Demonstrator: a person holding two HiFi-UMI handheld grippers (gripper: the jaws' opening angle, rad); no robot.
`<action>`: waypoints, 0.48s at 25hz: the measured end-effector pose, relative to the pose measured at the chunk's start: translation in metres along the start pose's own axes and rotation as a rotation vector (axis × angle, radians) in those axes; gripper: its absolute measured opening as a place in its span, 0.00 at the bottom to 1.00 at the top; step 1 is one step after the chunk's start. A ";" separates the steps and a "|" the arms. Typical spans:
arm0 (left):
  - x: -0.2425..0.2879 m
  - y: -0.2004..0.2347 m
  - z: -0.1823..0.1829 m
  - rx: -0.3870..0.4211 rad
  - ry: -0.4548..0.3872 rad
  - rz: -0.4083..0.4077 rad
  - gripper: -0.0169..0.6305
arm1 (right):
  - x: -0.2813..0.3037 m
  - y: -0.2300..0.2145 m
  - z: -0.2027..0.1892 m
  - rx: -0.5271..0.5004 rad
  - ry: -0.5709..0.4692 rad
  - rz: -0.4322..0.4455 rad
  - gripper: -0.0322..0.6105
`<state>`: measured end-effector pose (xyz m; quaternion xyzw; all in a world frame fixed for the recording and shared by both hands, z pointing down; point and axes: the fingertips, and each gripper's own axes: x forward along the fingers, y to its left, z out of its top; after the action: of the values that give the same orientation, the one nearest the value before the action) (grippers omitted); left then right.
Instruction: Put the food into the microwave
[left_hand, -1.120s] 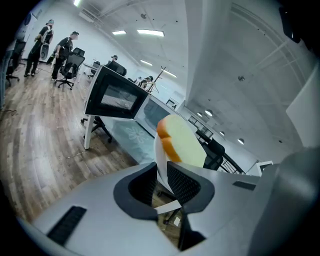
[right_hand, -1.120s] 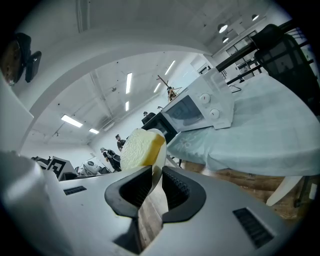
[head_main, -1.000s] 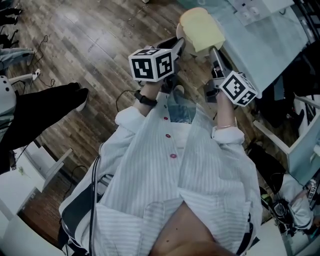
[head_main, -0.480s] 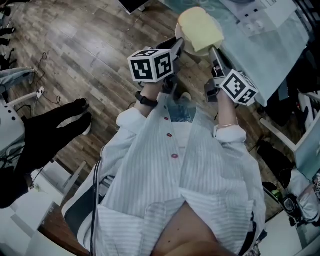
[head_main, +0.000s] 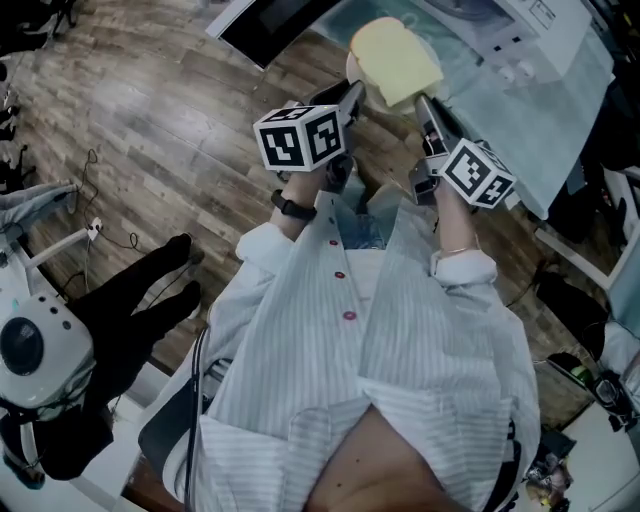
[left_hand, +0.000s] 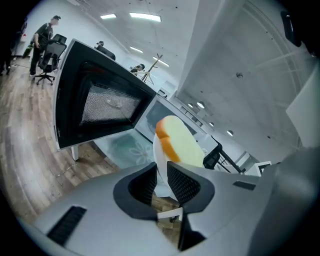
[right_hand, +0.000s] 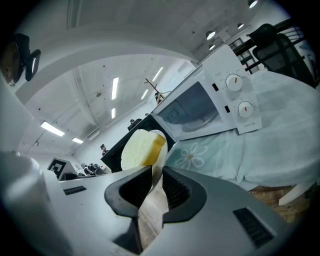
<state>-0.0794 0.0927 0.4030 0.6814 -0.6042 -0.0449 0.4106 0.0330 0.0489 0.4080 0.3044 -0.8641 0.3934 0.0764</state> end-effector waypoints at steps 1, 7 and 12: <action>0.003 0.003 0.002 0.003 0.006 -0.004 0.12 | 0.004 -0.001 0.000 0.002 0.000 -0.007 0.17; 0.021 0.014 0.011 -0.004 0.034 -0.027 0.12 | 0.018 -0.007 0.007 0.007 -0.007 -0.041 0.17; 0.036 0.025 0.012 -0.014 0.058 -0.026 0.12 | 0.034 -0.017 0.011 0.018 0.003 -0.052 0.17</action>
<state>-0.0960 0.0571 0.4258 0.6871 -0.5830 -0.0348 0.4322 0.0170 0.0171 0.4237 0.3268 -0.8523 0.3994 0.0850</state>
